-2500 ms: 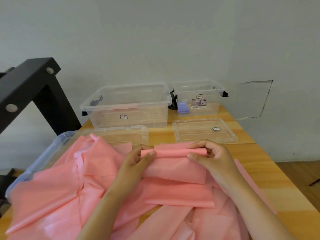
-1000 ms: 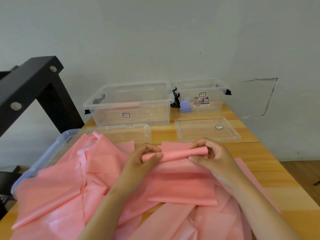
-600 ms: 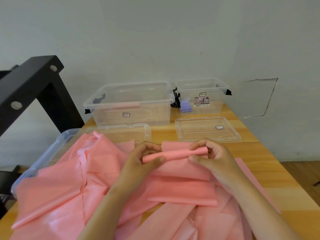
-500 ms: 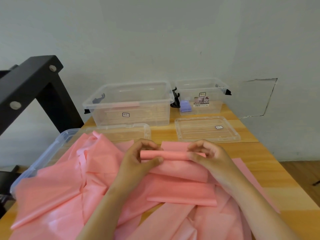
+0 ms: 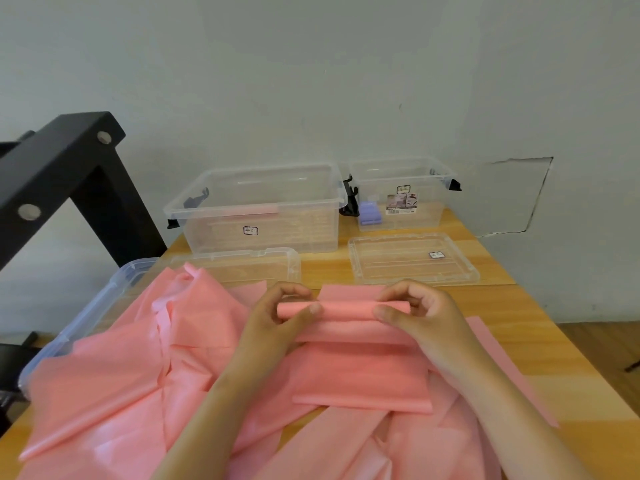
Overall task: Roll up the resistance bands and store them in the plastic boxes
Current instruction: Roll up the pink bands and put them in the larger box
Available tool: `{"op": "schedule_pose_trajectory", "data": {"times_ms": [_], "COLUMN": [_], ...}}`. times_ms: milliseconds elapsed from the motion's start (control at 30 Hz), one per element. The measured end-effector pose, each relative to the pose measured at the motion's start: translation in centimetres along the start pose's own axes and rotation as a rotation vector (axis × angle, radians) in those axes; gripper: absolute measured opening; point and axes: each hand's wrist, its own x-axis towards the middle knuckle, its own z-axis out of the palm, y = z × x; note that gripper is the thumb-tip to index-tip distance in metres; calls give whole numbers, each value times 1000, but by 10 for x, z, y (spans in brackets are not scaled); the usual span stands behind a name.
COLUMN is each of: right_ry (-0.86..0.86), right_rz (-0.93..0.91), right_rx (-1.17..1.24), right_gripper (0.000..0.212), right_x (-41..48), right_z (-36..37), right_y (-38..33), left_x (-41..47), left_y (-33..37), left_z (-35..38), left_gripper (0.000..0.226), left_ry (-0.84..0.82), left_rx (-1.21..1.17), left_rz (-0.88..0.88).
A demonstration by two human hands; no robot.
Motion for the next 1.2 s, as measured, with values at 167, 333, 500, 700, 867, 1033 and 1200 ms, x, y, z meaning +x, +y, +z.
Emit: {"op": "schedule_pose_trajectory", "data": {"times_ms": [167,333,500,700,867,1033,1200], "right_ry": [-15,-39,-22,-47,-17,-72,-92], "right_rz": [10,89,32,142,59,141,51], "right_rx": [27,-25,27,-16,31,-18,17], "right_gripper": [19,8,20,13,21,11,23], "right_x": [-1,1,0,1,-1,-1,0], "right_z": [-2,0,-5,-1,-5,-5,-6], "right_y": [0,3,-2,2,-3,-3,-5], "left_x": [1,0,0,0,-2,1,-5], "left_y": [-4,2,-4,-2,-2,-1,3], "left_z": [1,-1,-1,-1,1,-3,2], "left_gripper": [16,24,11,26,14,31,32], "left_ry": [-37,-14,-71,-65,-105,-73,-150], "left_rx": [65,-136,166,-55,100,-52,95], "left_rz": [38,-15,78,53,76,40,84]}}
